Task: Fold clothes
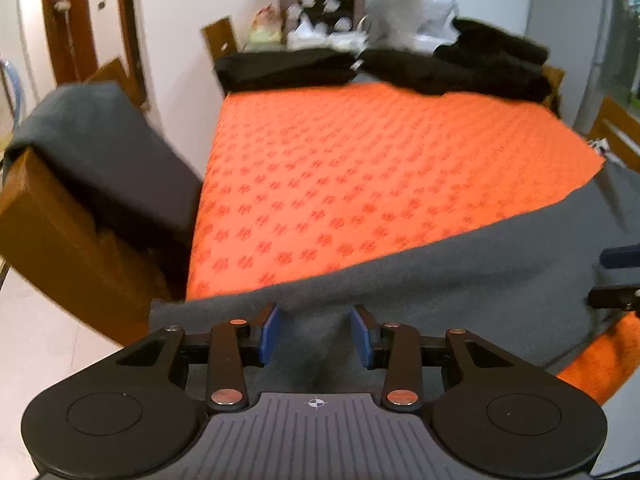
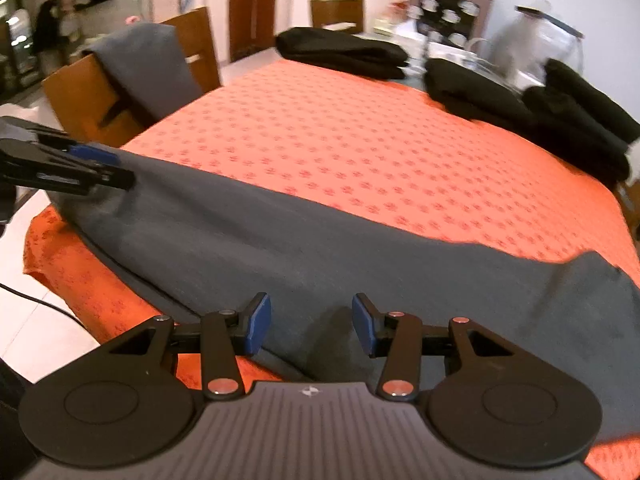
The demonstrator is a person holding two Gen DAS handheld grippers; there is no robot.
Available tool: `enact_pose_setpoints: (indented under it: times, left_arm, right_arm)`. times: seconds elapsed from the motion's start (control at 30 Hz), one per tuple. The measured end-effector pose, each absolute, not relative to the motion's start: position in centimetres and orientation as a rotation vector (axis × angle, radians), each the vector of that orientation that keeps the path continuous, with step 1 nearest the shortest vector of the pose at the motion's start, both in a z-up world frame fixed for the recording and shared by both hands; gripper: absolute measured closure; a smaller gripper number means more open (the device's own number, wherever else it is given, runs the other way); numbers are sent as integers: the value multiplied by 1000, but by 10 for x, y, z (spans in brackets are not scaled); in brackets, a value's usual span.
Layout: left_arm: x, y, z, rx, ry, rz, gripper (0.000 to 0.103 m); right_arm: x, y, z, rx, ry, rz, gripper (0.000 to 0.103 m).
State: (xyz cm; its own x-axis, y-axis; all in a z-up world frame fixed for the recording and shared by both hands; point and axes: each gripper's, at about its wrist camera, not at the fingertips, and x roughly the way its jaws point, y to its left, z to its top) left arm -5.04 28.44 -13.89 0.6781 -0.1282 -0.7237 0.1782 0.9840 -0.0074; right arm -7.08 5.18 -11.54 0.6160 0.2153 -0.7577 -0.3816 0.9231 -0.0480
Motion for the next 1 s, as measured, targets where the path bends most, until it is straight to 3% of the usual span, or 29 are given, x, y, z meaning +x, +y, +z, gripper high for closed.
enact_pose_setpoints:
  times: [0.23,0.5,1.0]
  left_arm:
    - [-49,285,-140,52,814,-134,59]
    - [-54,265,-121,9,771,-109,61]
    - [-6,51,-101,3,711,-335,60]
  right_arm:
    - [-65,19,-129,-92,905,325,49]
    - [-67,-64,-89,-24,832,185,49]
    - [-26,-315,-80,-45,812,21,49]
